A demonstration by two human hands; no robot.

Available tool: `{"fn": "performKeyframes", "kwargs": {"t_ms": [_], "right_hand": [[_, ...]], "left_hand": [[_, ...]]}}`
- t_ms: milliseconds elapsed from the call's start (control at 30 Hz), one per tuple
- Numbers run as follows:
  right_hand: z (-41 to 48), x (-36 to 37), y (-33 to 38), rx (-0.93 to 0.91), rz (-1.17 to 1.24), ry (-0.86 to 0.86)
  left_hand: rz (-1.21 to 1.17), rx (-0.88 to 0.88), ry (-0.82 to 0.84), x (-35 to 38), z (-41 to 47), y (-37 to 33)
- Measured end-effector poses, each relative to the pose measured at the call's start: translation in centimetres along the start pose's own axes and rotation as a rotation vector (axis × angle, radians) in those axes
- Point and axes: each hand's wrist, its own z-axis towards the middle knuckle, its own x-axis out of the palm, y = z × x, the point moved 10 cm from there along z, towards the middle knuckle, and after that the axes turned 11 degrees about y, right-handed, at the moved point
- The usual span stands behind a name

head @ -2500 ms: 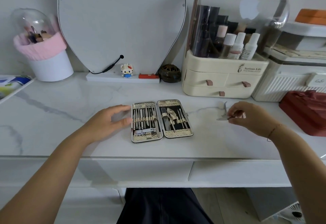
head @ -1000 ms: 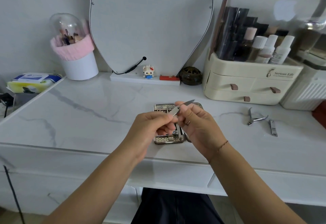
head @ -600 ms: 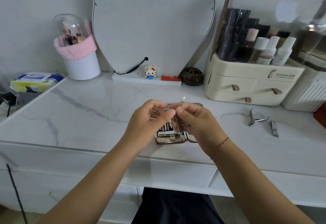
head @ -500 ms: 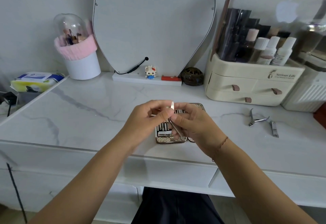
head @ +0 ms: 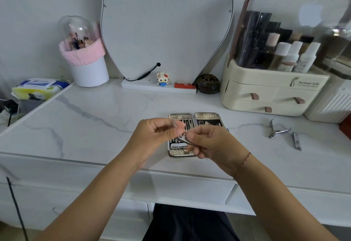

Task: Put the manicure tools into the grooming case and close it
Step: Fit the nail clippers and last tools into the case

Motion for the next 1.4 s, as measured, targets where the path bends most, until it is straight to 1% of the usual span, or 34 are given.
{"fn": "performKeyframes", "kwargs": {"t_ms": [133, 267, 367, 500, 533, 600, 733, 833, 900, 1033, 1200, 1333, 1400], "right_hand": [[-0.1, -0.9, 0.3, -0.055, 0.03, -0.106], [-0.3, -1.2, 0.5, -0.097, 0.039, -0.192], [-0.3, -1.3, 0.4, -0.104, 0.056, -0.223], [-0.2, -0.9, 0.1, -0.09, 0.034, -0.208], [-0.1, -1.0, 0.1, -0.084, -0.02, -0.208], [-0.3, -1.9, 0.6, -0.086, -0.218, -0.257], [-2.1, -5.5, 2.1, -0.149, -0.589, -0.472], [-3.6, -7.2, 2.1, -0.147, -0.772, -0.558], [-3.9, -7.7, 1.6, -0.13, -0.844, -0.557], [-3.3, -7.6, 0.9, -0.107, -0.909, -0.479], [-3.1, -7.6, 1.0, -0.124, -0.912, -0.472], [-3.0, -7.6, 0.9, -0.128, -0.906, -0.467], [-3.0, -7.5, 0.9, -0.133, -0.909, -0.464]], "left_hand": [[0.017, 0.018, 0.049, 0.4, -0.2, 0.0], [0.17, 0.096, -0.049, -0.3, -0.4, -0.8], [0.208, 0.137, -0.089, -0.6, -0.7, -1.2], [0.166, 0.106, -0.073, -0.8, -0.9, -0.7], [0.162, 0.099, -0.074, -0.9, -1.1, -0.6], [0.151, 0.081, -0.087, -1.5, -1.5, 0.0], [0.17, 0.049, -0.093, -2.8, -2.4, 0.8], [0.181, 0.027, -0.099, -3.4, -2.9, 1.3], [0.192, 0.014, -0.091, -3.6, -3.0, 1.6], [0.22, -0.002, -0.059, -3.5, -2.8, 2.0], [0.239, -0.029, -0.029, -3.1, -2.5, 2.4], [0.225, -0.116, 0.05, -2.5, -2.1, 3.2], [0.246, -0.132, 0.061, -2.3, -1.8, 3.3]]}}
